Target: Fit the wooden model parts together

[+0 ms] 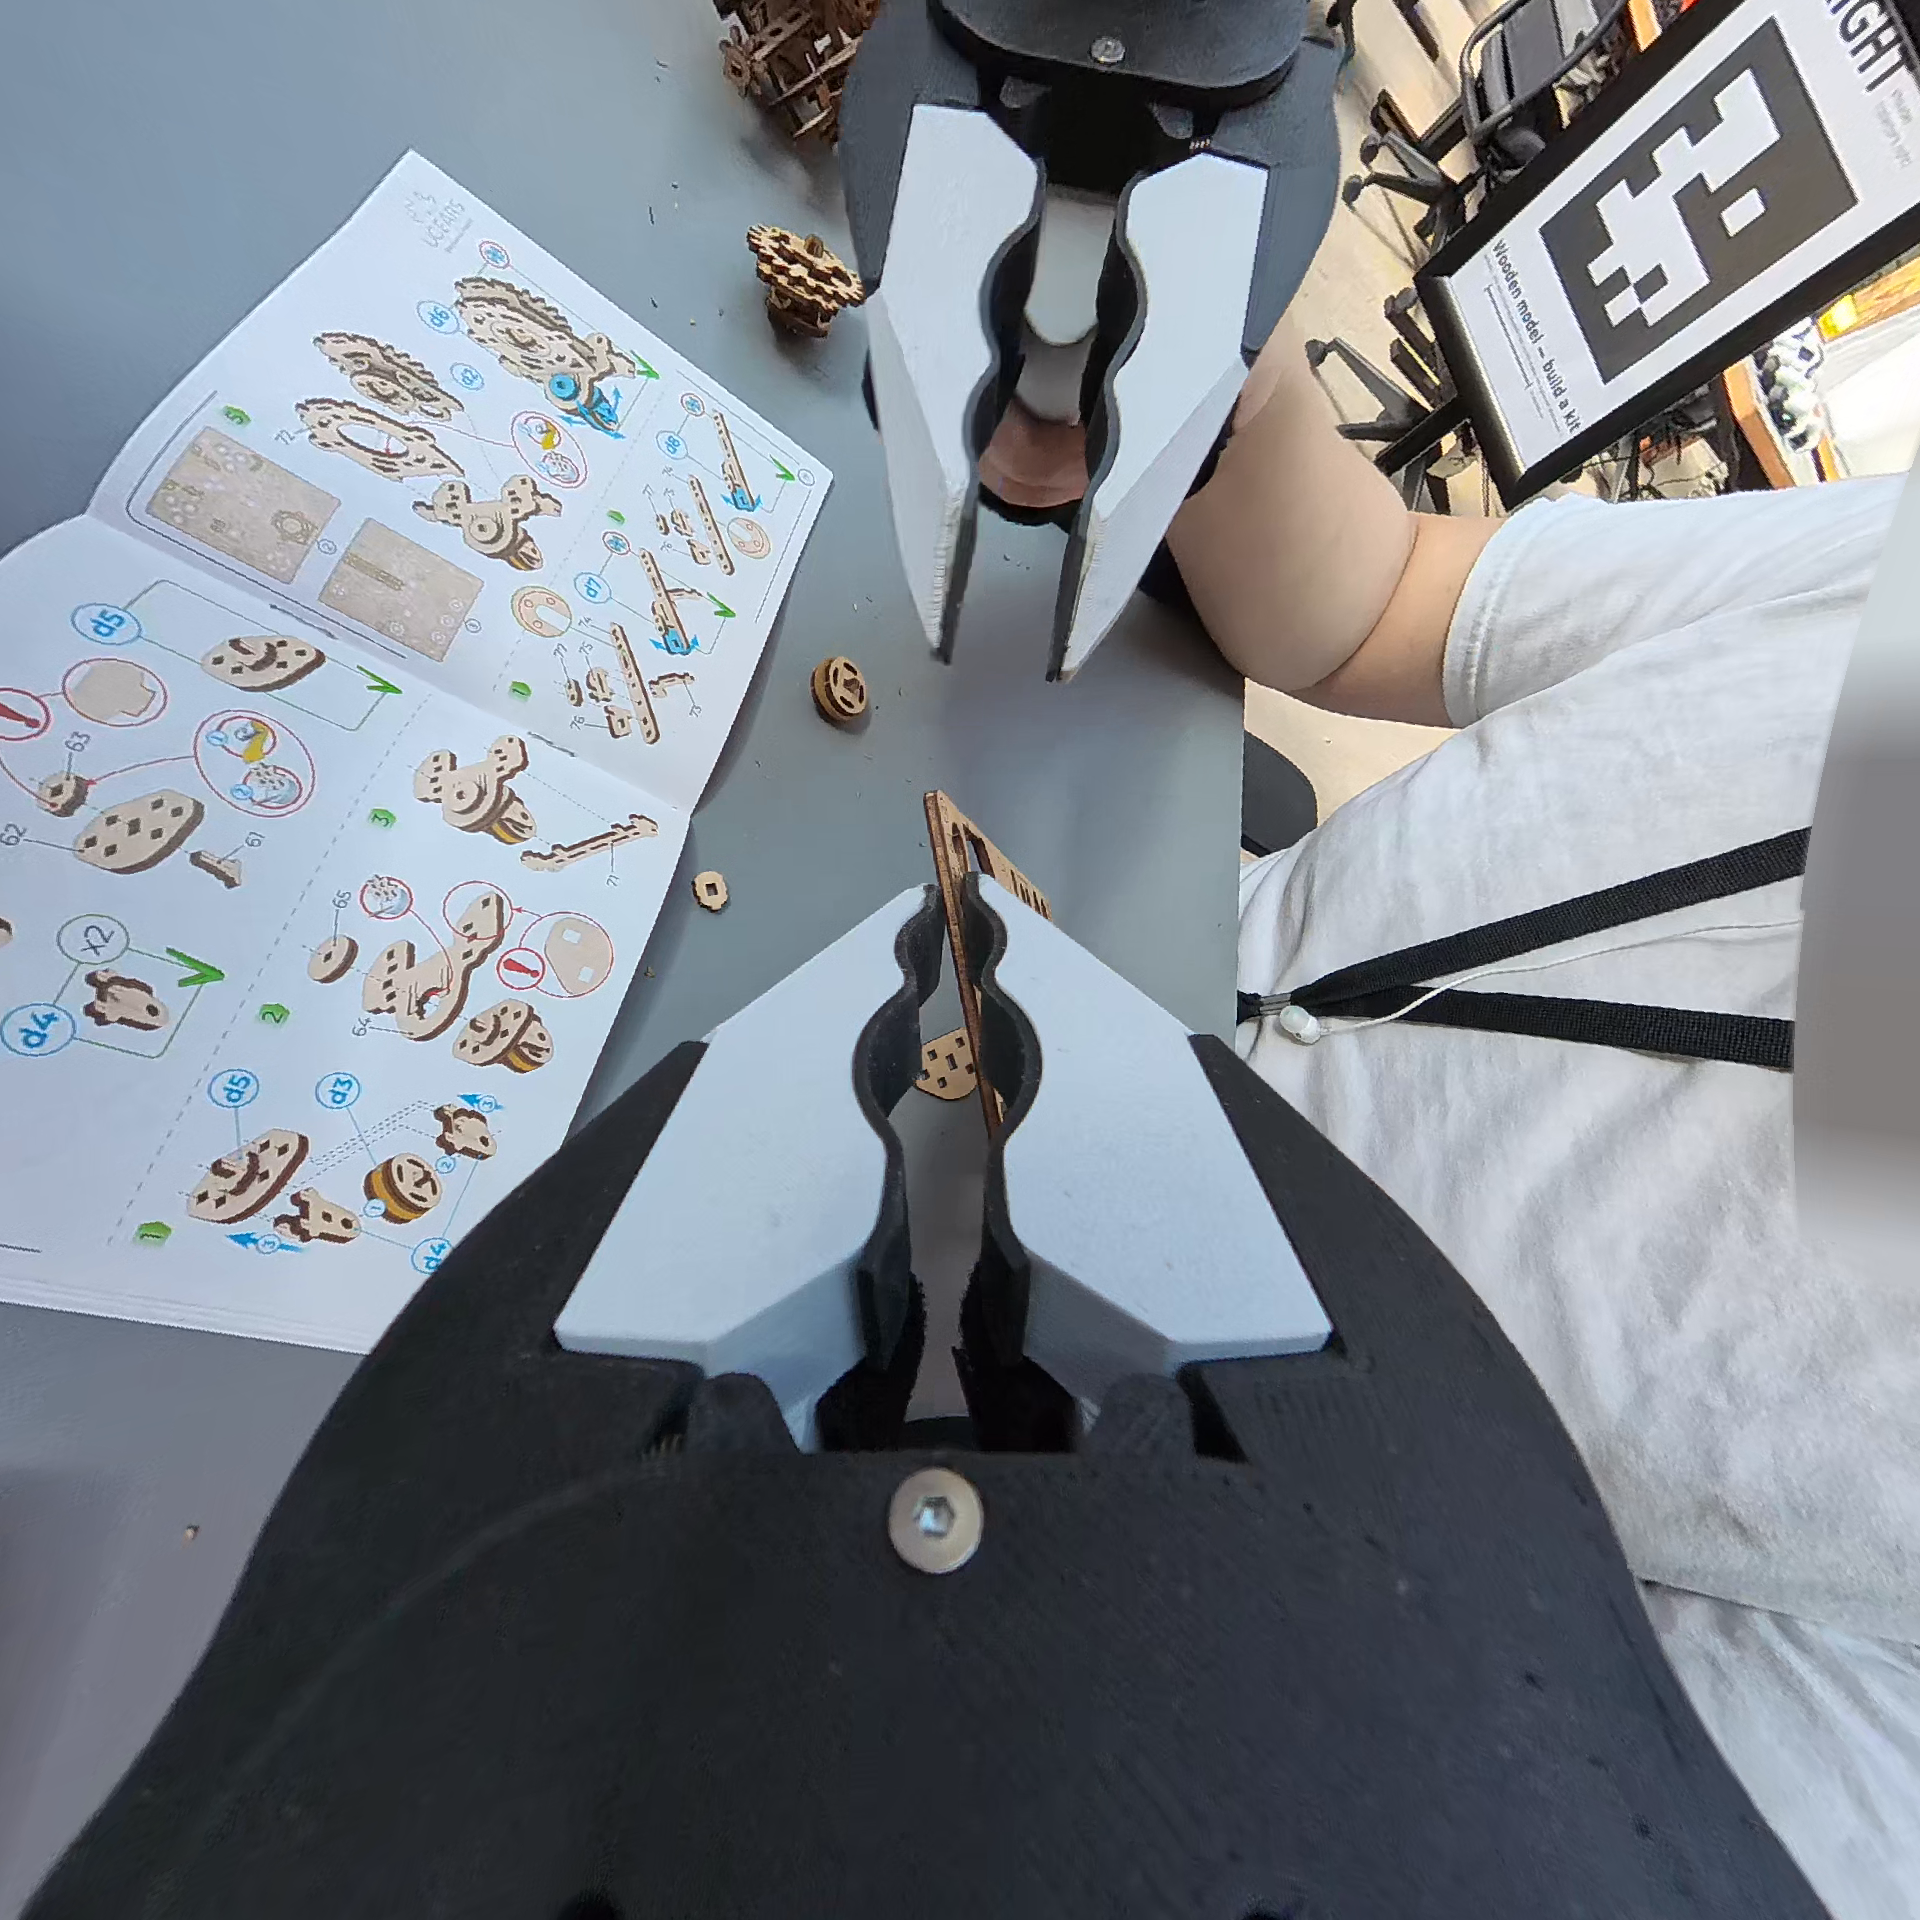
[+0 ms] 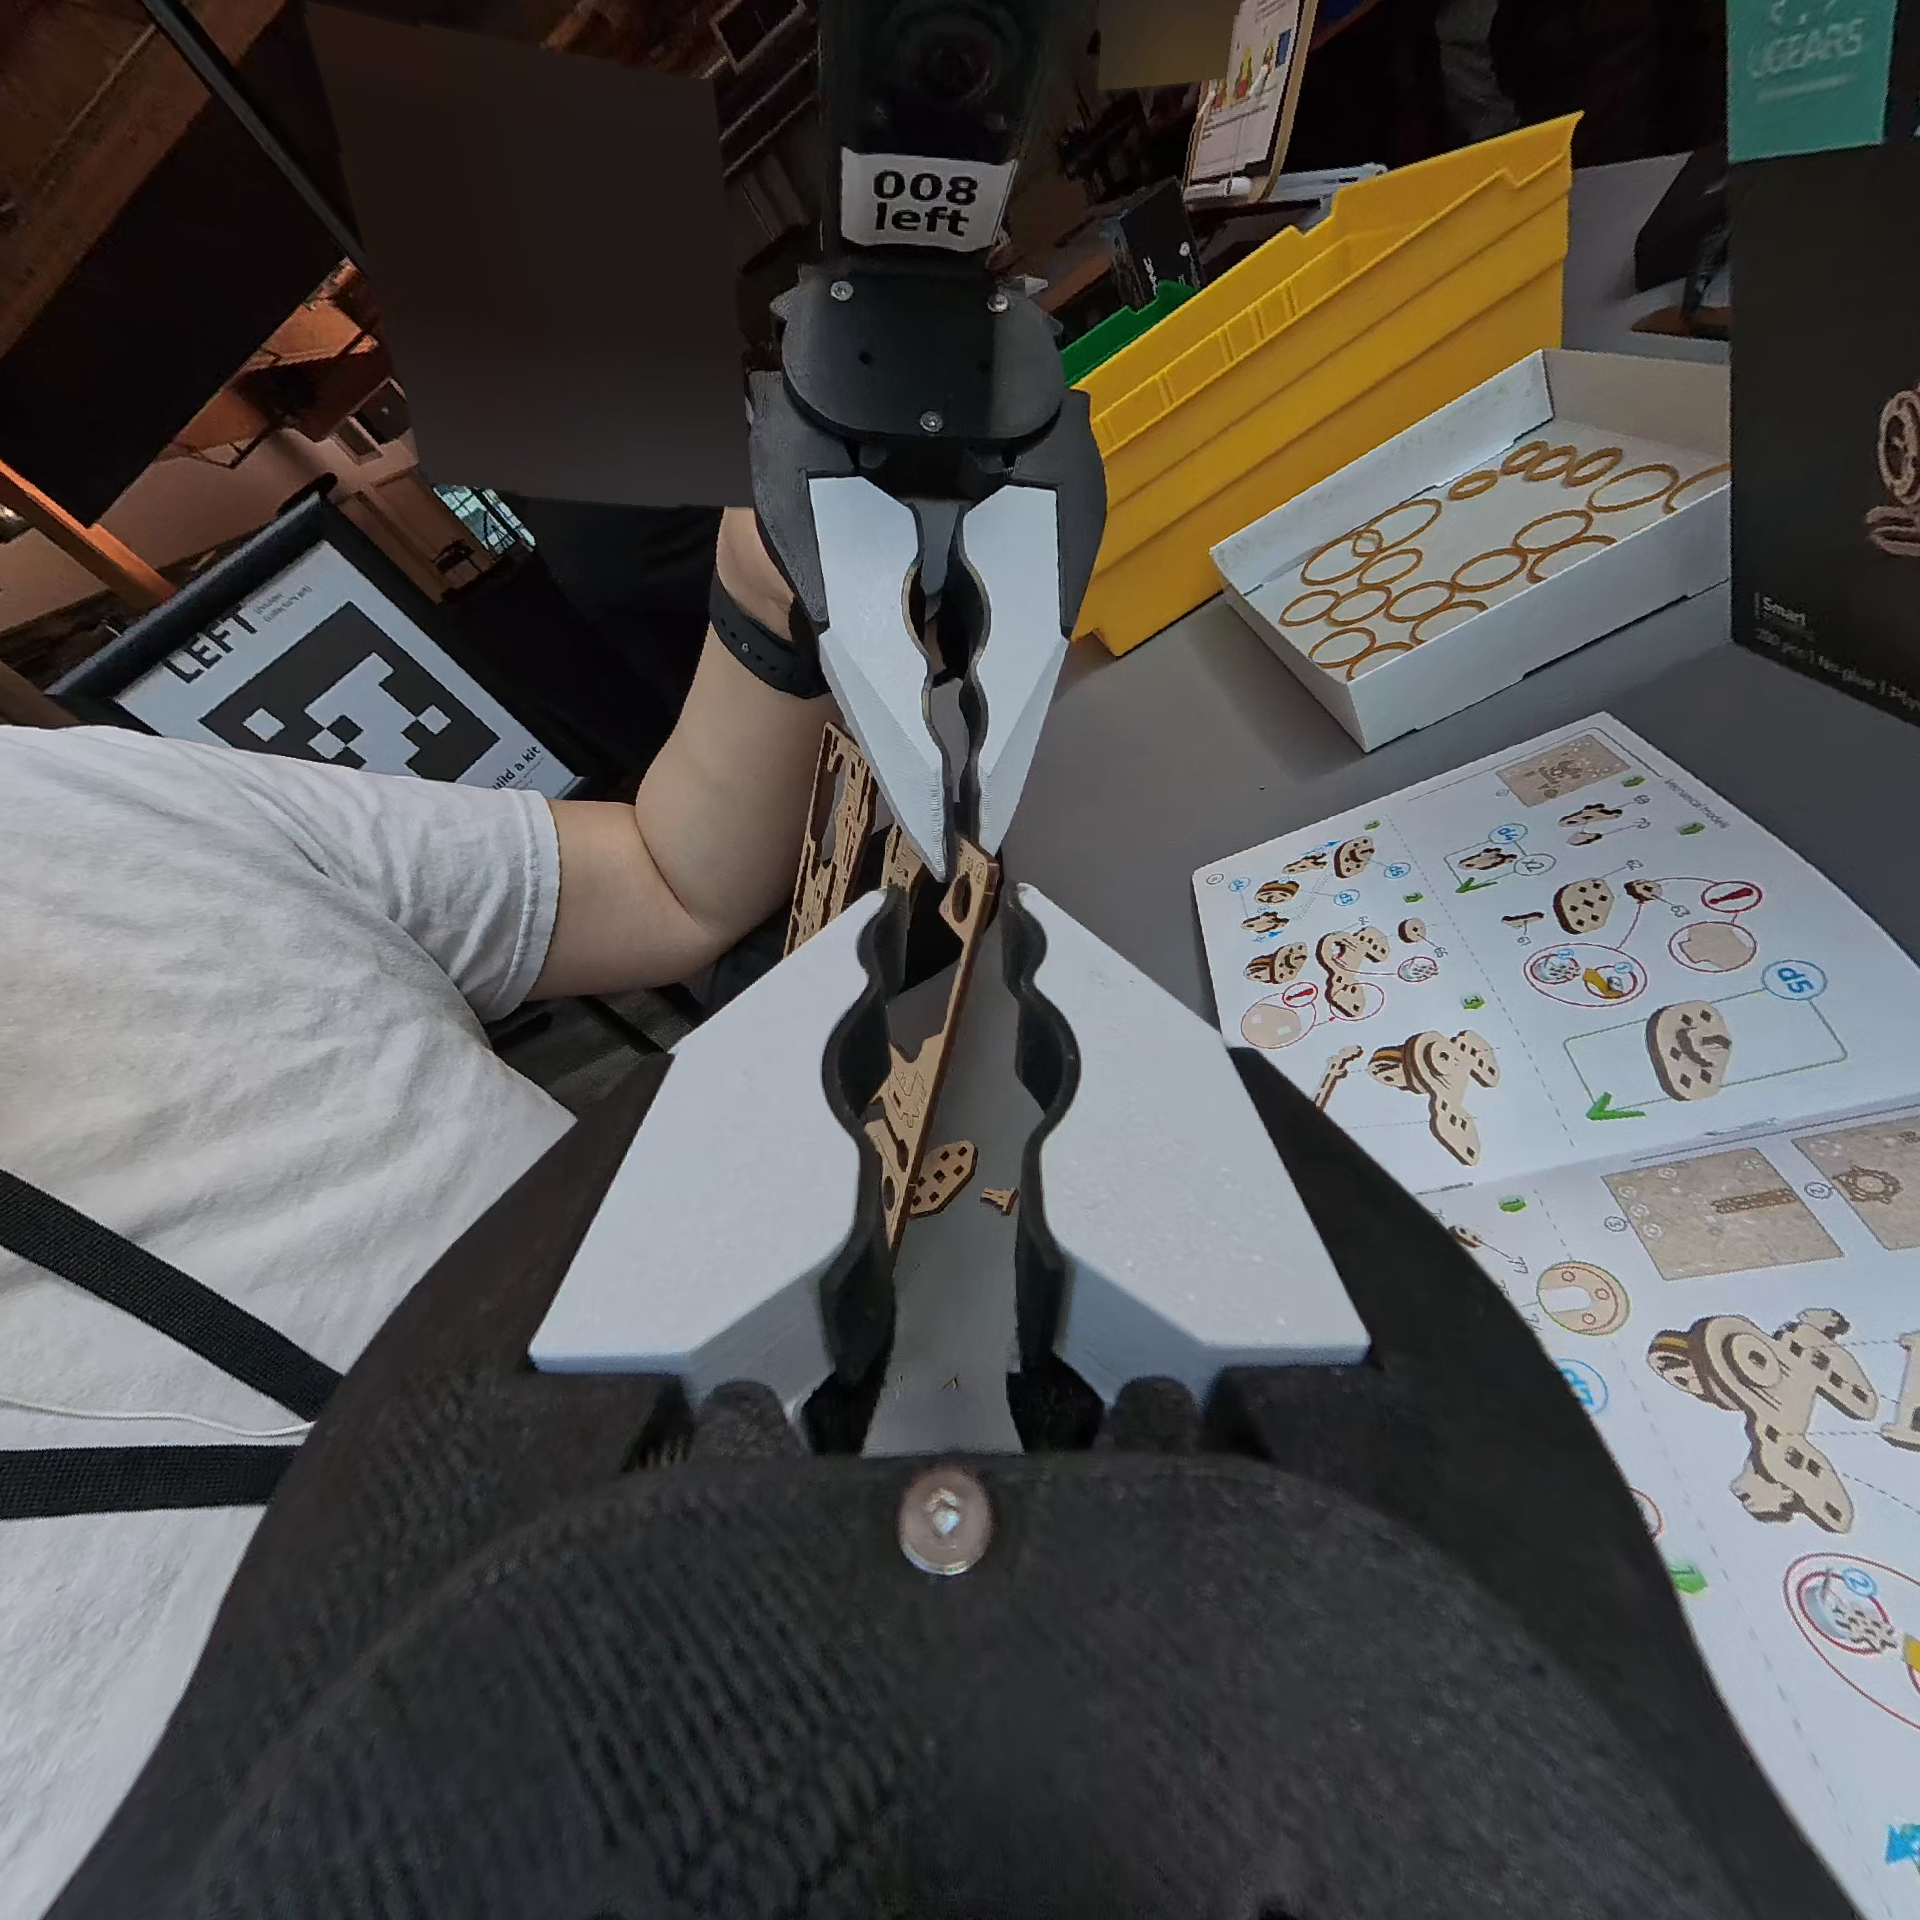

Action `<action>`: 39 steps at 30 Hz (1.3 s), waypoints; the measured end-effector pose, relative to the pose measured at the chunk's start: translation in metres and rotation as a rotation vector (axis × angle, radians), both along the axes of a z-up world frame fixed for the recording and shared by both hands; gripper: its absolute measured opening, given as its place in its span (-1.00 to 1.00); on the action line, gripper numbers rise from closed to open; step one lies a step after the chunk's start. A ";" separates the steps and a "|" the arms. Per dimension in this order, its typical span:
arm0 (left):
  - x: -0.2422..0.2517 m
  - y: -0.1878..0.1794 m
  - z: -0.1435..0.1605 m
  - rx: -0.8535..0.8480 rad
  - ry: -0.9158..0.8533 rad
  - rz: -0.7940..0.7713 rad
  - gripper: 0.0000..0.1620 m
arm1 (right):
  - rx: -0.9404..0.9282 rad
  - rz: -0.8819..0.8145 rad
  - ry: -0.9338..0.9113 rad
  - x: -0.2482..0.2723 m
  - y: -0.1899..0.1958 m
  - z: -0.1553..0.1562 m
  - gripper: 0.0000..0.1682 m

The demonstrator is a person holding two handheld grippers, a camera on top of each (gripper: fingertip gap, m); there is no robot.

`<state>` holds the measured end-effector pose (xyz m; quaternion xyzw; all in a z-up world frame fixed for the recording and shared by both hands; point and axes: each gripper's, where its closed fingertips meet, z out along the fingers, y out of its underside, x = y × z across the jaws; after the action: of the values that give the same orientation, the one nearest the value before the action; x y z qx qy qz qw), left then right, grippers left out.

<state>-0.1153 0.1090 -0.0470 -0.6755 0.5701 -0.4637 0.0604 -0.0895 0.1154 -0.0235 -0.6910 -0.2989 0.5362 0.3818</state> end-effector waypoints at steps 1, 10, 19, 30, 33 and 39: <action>0.000 -0.001 0.002 -0.007 -0.012 -0.007 -0.99 | -0.036 0.011 -0.009 -0.002 -0.001 -0.005 -0.71; -0.022 0.026 0.037 0.119 -0.075 0.138 -0.47 | -0.186 0.237 -0.062 -0.038 -0.034 -0.037 -0.98; -0.130 0.031 0.045 0.064 -0.385 0.611 -0.24 | -0.155 0.183 0.003 -0.031 -0.025 -0.021 -0.98; -0.108 -0.023 -0.015 -0.207 -0.389 0.560 -0.98 | -0.183 0.144 0.000 -0.031 -0.019 -0.026 -0.98; -0.103 -0.021 -0.014 -0.259 -0.416 0.550 -1.00 | -0.213 0.137 -0.008 -0.030 -0.017 -0.031 -0.98; -0.103 -0.016 0.002 -0.275 -0.479 0.564 -1.00 | -0.286 0.117 0.069 -0.028 -0.012 -0.029 -0.98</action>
<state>-0.2182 0.0933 -0.0452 -0.6800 0.2647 -0.6454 0.2258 -0.1172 0.1030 -0.0523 -0.7009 -0.2457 0.6180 0.2578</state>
